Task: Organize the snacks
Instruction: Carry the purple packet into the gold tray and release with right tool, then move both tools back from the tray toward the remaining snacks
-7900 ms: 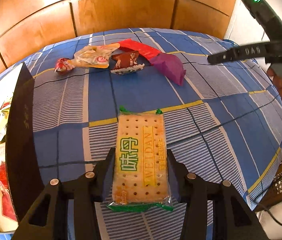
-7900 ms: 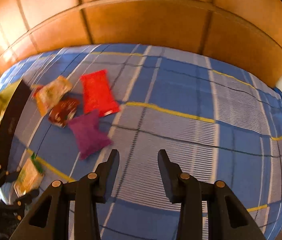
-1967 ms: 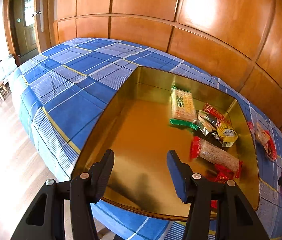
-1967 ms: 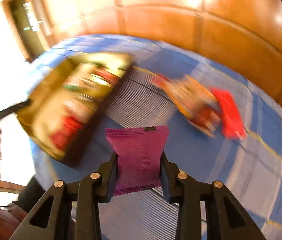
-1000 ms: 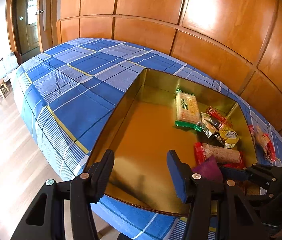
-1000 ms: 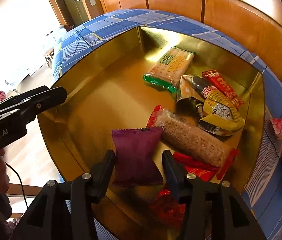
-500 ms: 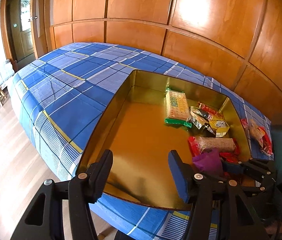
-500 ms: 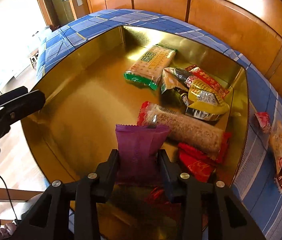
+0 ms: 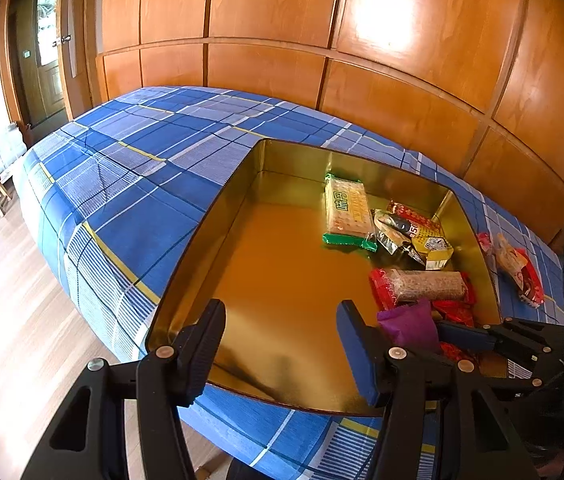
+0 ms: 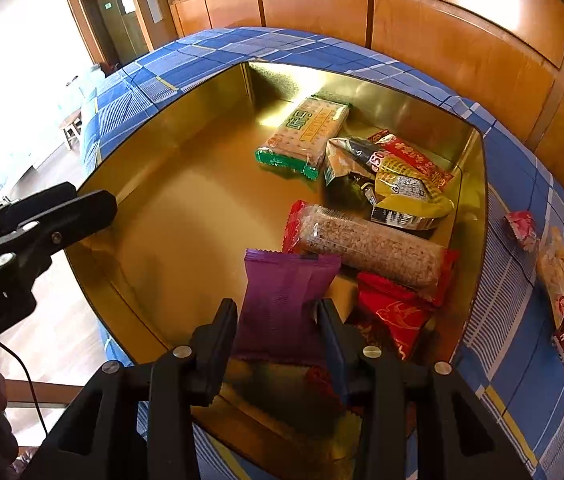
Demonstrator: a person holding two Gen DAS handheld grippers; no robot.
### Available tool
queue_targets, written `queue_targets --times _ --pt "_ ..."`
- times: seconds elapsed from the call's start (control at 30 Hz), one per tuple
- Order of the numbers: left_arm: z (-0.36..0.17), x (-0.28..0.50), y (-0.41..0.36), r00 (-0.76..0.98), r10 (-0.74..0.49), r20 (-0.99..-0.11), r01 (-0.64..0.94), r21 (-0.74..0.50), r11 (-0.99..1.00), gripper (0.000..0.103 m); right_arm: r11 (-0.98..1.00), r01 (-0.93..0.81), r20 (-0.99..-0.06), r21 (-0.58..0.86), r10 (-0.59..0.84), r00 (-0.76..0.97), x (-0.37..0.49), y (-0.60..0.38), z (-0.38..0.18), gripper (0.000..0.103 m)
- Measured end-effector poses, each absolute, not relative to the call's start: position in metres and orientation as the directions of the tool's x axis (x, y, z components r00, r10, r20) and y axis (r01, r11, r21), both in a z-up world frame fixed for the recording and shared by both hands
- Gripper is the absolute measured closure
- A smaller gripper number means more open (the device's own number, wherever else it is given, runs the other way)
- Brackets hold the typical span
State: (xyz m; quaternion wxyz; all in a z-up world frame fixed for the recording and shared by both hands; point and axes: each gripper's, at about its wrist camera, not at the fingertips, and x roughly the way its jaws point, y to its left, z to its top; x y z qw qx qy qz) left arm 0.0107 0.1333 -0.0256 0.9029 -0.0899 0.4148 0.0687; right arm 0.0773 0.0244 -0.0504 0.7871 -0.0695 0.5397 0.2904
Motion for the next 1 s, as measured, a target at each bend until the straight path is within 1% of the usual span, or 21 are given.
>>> queue_targets --times 0.33,0.6,0.77,1.0 --pt "-0.024 0.010 0.128 0.648 0.047 -0.760 -0.182 -0.094 0.979 0.044 0.836 -0.500 -0.852 0.225 0.418 0.316 0.074 0.005 -0.027 0.060" --pt "-0.021 0.011 0.118 0.653 0.046 -0.756 -0.158 -0.076 0.985 0.044 0.867 -0.451 -0.825 0.213 0.406 0.393 0.072 -0.034 -0.007 0.060" --pt "-0.018 0.011 0.110 0.657 0.044 -0.752 -0.138 -0.063 0.988 0.044 0.898 -0.405 -0.826 0.174 0.357 0.436 0.073 -0.073 0.000 0.060" --pt "-0.013 0.012 0.098 0.660 0.040 -0.751 -0.108 -0.042 0.993 0.044 0.942 -0.332 -0.864 0.060 0.215 0.455 0.078 -0.142 -0.007 0.060"
